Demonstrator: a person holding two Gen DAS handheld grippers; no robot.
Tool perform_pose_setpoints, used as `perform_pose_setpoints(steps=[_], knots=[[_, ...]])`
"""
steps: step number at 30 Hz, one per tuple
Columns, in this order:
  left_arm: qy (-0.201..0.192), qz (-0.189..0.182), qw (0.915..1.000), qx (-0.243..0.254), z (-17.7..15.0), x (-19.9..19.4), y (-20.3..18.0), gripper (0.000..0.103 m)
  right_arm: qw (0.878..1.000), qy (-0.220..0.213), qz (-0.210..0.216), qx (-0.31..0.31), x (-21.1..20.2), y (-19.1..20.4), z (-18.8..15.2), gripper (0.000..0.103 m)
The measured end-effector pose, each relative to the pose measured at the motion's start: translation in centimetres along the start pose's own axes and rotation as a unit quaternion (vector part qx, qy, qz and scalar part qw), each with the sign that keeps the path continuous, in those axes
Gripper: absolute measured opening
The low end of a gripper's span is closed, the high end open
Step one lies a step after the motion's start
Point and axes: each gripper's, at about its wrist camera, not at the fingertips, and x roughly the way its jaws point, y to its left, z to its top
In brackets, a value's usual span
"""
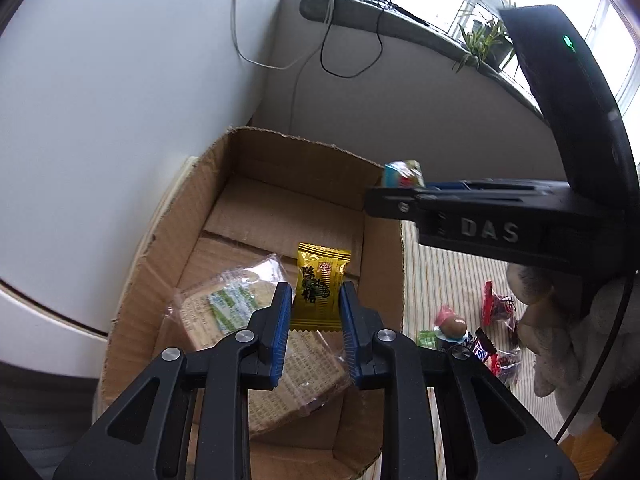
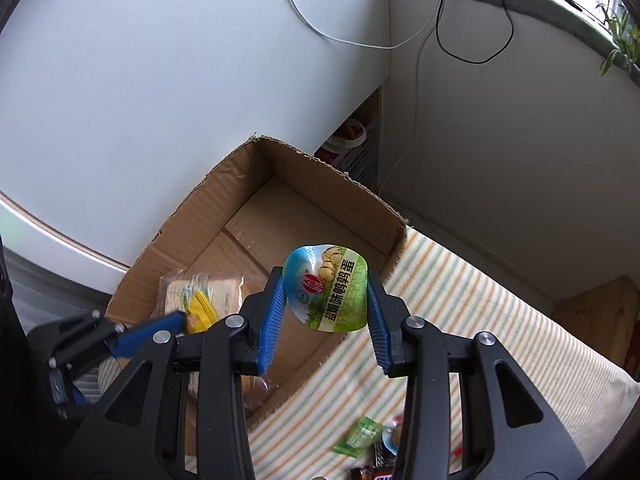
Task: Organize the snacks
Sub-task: 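Carry the egg candy into the box with the right tool while the left tool drops a yellow candy there, then grasp a wrapped chocolate cake with the right tool while the left tool grasps a Snickers bar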
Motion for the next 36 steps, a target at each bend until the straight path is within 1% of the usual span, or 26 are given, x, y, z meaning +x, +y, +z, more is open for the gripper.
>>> perform_pose_setpoints(steps=[5, 8, 9, 11, 16, 20, 22, 23, 24, 30, 36], knots=[[0.004, -0.004, 1.0, 0.001, 0.1, 0.6, -0.4, 0.023, 1.0, 0.004, 0.005, 0.006, 0.7, 0.1, 0.5, 0.042], [0.002, -0.006, 1.0, -0.005, 0.3, 0.6, -0.2, 0.023, 1.0, -0.001, 0.002, 0.007, 0.5, 0.1, 0.8, 0.052], [0.002, -0.006, 0.9999, -0.008, 0.3, 0.6, -0.1, 0.023, 1.0, -0.002, 0.003, 0.008, 0.5, 0.1, 0.8, 0.053], [0.006, -0.01, 0.9998, -0.013, 0.4, 0.7, 0.0, 0.023, 1.0, -0.002, 0.004, 0.008, 0.4, 0.1, 0.9, 0.053], [0.008, -0.005, 0.9998, -0.02, 0.4, 0.7, 0.2, 0.024, 1.0, -0.006, 0.005, 0.013, 0.0, 0.0, 0.9, 0.054], [0.01, -0.003, 0.9998, -0.019, 0.5, 0.5, 0.0, 0.027, 1.0, -0.009, 0.008, 0.015, -0.9, -0.3, 0.7, 0.055], [0.009, -0.003, 0.9998, -0.019, 0.4, 0.2, -0.2, 0.027, 1.0, -0.014, 0.016, 0.018, -1.5, -0.4, 0.6, 0.061], [0.008, -0.004, 0.9998, -0.018, 0.3, 0.1, -0.3, 0.027, 0.999, -0.017, 0.021, 0.018, -1.7, -0.4, 0.6, 0.07], [0.007, -0.004, 0.9998, -0.017, 0.3, 0.1, -0.3, 0.027, 0.999, -0.021, 0.023, 0.016, -2.0, -0.4, 0.6, 0.074], [0.001, -0.001, 0.9999, -0.015, 0.0, -0.9, -0.5, 0.027, 0.999, -0.034, 0.032, 0.017, -3.2, -0.1, 0.9, 0.075], [-0.005, -0.001, 1.0, -0.008, -0.4, -1.9, -0.8, 0.027, 0.999, -0.041, 0.027, 0.009, -5.2, -0.2, -0.1, 0.075]])
